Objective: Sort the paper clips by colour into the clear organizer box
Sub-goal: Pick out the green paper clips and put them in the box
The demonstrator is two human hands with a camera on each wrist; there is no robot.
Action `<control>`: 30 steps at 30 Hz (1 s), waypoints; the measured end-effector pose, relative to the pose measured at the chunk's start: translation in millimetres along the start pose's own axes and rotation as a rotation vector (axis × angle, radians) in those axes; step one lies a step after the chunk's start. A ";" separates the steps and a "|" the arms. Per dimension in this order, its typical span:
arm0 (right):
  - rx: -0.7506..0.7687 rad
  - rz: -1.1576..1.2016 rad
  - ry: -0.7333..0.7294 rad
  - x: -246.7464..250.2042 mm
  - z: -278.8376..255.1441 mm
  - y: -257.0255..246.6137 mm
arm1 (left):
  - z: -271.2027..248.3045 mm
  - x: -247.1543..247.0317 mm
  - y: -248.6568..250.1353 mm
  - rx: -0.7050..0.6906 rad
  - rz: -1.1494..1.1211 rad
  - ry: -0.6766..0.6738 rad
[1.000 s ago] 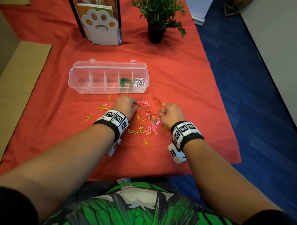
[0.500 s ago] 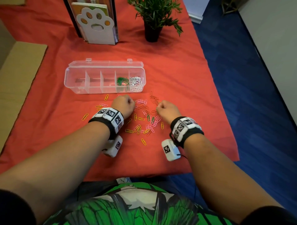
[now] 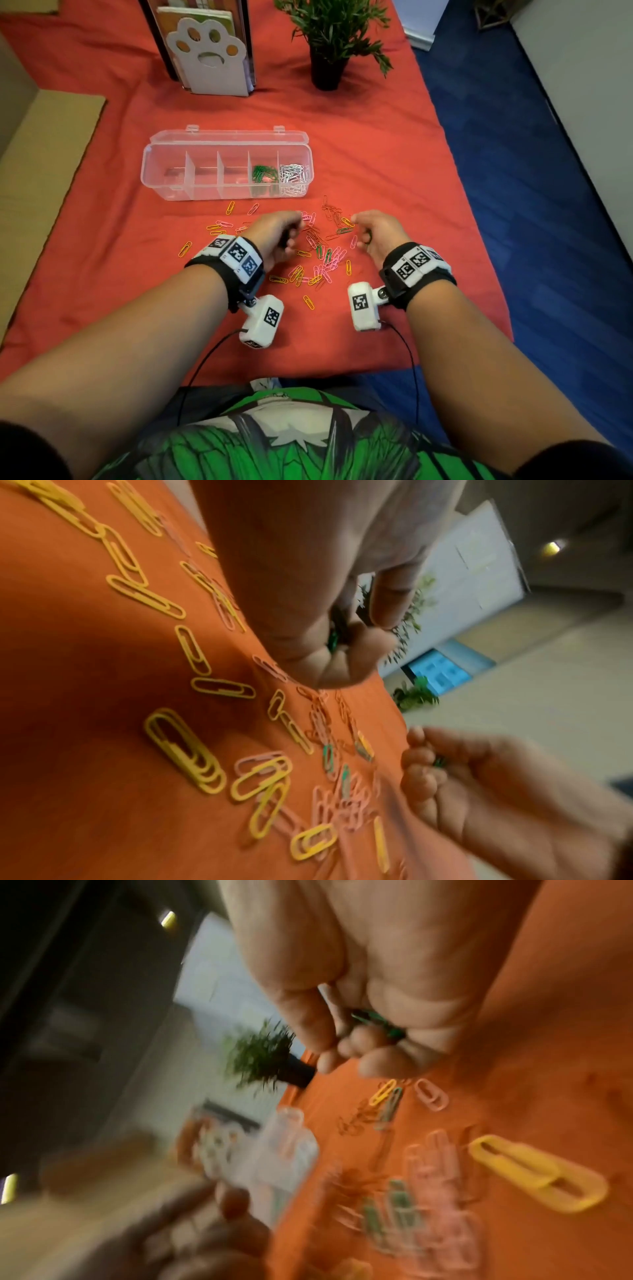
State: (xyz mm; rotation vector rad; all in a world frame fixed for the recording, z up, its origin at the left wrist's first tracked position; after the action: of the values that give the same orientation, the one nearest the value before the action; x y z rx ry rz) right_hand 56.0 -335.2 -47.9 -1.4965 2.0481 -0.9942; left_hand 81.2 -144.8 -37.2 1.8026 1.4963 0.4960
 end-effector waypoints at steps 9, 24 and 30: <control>0.467 -1.222 0.119 -28.4 -2.7 -10.0 | -0.1 -29.1 7.2 -0.468 1.320 -0.040; 0.002 -0.080 -0.124 -17.9 -15.2 12.4 | 3.5 -25.2 6.0 -0.517 1.352 -0.072; 0.037 -0.480 -0.035 -21.1 -18.6 16.0 | 1.4 -26.7 -1.6 -0.552 1.483 -0.088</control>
State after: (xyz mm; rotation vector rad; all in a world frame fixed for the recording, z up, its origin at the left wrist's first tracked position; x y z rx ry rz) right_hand 40.0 -307.1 -49.3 -2.0213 1.6659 -1.1558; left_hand 74.5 -170.6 -35.2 2.0899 -0.3164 1.2986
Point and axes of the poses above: each hand's wrist, its own z-axis towards the middle knuckle, its own x-axis out of the back of the hand, y = z × x, the point moved 7 cm from there along z, towards the middle knuckle, and after that the axes turned 3 degrees about -x, right-handed, at the moved point
